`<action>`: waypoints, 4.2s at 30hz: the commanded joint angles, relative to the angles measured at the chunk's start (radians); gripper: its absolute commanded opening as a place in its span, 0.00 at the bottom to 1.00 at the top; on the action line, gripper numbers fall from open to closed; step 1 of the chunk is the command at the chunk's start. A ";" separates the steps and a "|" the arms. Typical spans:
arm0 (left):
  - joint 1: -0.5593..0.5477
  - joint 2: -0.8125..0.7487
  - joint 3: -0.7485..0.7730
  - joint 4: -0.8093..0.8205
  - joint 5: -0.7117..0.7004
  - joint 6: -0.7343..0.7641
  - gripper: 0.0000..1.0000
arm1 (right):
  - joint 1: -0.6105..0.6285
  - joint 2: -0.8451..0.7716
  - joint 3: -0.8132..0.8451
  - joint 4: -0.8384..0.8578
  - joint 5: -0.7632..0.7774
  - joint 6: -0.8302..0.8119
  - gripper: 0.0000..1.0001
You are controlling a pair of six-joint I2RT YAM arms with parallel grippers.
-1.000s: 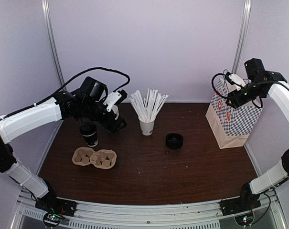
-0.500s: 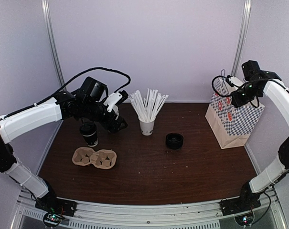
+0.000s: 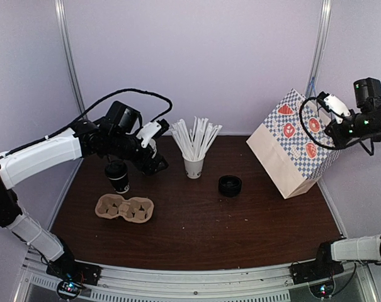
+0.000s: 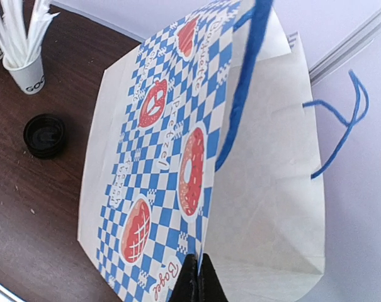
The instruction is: Pack the takeout coffee
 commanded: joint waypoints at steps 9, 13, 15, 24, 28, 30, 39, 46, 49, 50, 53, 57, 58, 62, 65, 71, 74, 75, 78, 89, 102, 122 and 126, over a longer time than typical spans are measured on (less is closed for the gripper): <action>0.025 -0.006 0.077 0.015 -0.045 0.053 0.89 | -0.007 -0.184 0.031 -0.411 -0.595 -0.392 0.00; 0.025 -0.015 0.097 -0.008 -0.061 0.048 0.89 | -0.007 -0.165 0.071 -0.484 -0.717 -0.464 0.00; 0.025 -0.024 0.094 -0.012 -0.100 0.049 0.89 | -0.007 -0.155 0.085 -0.477 -0.752 -0.470 0.00; 0.026 -0.069 0.101 -0.058 -0.190 0.077 0.90 | 0.138 -0.060 0.154 -0.419 -0.867 -0.371 0.00; 0.033 -0.088 0.092 -0.067 -0.212 0.084 0.91 | 0.221 -0.047 0.119 -0.397 -0.814 -0.353 0.00; 0.037 -0.094 0.087 -0.068 -0.217 0.084 0.91 | 0.247 -0.041 0.099 -0.392 -0.791 -0.354 0.00; 0.042 -0.094 0.062 -0.065 -0.212 0.058 0.91 | 0.469 -0.031 -0.027 -0.261 -0.482 -0.331 0.00; 0.042 -0.117 0.041 -0.065 -0.214 0.042 0.89 | 0.534 -0.040 -0.062 -0.246 -0.417 -0.327 0.00; 0.042 -0.129 0.032 -0.068 -0.207 0.046 0.89 | 0.534 -0.044 -0.077 -0.246 -0.415 -0.329 0.00; 0.042 -0.129 0.033 -0.078 -0.204 0.048 0.89 | 0.535 -0.048 -0.084 -0.241 -0.410 -0.329 0.00; 0.042 -0.120 0.043 -0.164 -0.212 0.036 0.88 | 0.541 -0.061 -0.105 -0.203 -0.359 -0.323 0.00; 0.043 -0.096 0.076 -0.350 -0.274 -0.106 0.83 | 0.547 -0.060 -0.123 -0.187 -0.341 -0.322 0.00; 0.043 -0.088 0.082 -0.394 -0.262 -0.124 0.80 | 0.551 -0.056 -0.129 -0.191 -0.349 -0.325 0.00; 0.043 -0.104 0.054 -0.513 -0.207 -0.164 0.76 | 0.569 -0.043 -0.128 -0.242 -0.420 -0.349 0.08; 0.049 -0.102 0.044 -0.594 -0.218 -0.185 0.75 | 0.569 -0.029 -0.097 -0.296 -0.493 -0.368 0.29; 0.097 -0.058 -0.003 -0.650 -0.145 -0.302 0.71 | 0.571 -0.017 -0.034 -0.322 -0.578 -0.362 0.50; 0.104 -0.035 -0.040 -0.655 -0.143 -0.328 0.71 | 0.567 -0.009 0.007 -0.362 -0.616 -0.360 0.56; 0.107 -0.027 -0.049 -0.656 -0.141 -0.336 0.71 | 0.564 -0.008 0.021 -0.374 -0.635 -0.358 0.57; 0.117 -0.002 -0.069 -0.654 -0.110 -0.339 0.70 | 0.552 -0.009 0.054 -0.387 -0.668 -0.351 0.59; 0.120 0.058 -0.192 -0.516 -0.007 -0.381 0.71 | 0.466 -0.023 0.159 -0.404 -0.701 -0.319 0.61; 0.006 0.045 -0.256 -0.264 0.049 -0.327 0.58 | 0.389 0.002 0.166 -0.345 -0.709 -0.274 0.58; 0.006 0.343 -0.116 -0.030 -0.039 -0.183 0.18 | 0.356 -0.011 0.090 -0.291 -0.659 -0.249 0.56; 0.007 0.401 -0.020 -0.053 -0.080 -0.158 0.20 | 0.344 -0.014 0.084 -0.286 -0.669 -0.244 0.56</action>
